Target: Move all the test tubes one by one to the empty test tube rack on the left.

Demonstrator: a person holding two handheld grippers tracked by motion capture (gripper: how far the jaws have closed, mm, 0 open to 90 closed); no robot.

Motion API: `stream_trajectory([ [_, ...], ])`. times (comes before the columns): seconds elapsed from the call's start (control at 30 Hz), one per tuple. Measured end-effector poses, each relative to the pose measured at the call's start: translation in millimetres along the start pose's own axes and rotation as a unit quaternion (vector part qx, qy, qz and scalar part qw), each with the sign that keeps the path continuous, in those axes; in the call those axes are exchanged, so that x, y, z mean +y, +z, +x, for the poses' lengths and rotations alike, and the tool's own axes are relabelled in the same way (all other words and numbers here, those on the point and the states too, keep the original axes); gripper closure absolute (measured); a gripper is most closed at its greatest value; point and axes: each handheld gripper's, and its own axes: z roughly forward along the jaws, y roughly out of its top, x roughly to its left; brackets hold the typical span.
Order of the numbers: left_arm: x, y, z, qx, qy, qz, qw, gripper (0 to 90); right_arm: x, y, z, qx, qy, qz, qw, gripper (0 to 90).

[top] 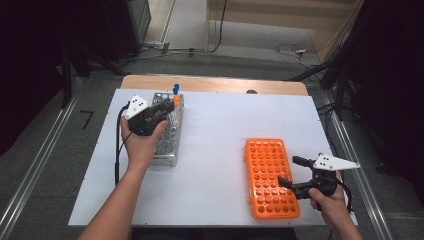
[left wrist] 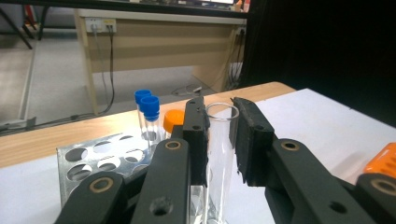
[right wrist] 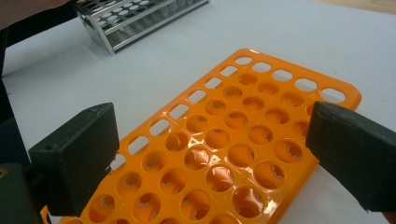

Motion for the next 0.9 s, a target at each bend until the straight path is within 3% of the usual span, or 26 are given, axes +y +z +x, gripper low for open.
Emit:
stream_trajectory([
  [0.53,-5.8,3.2,-8.7,0.028,0.027,0.039,0.9985,75.9,-0.7,0.2,-0.9,-0.001,0.000,0.001,1.0000,1.6],
  [0.9,-6.9,4.6,-9.2,0.036,0.015,0.072,0.9966,75.8,-1.7,1.5,-1.4,-0.001,0.000,0.005,1.0000,1.7],
])
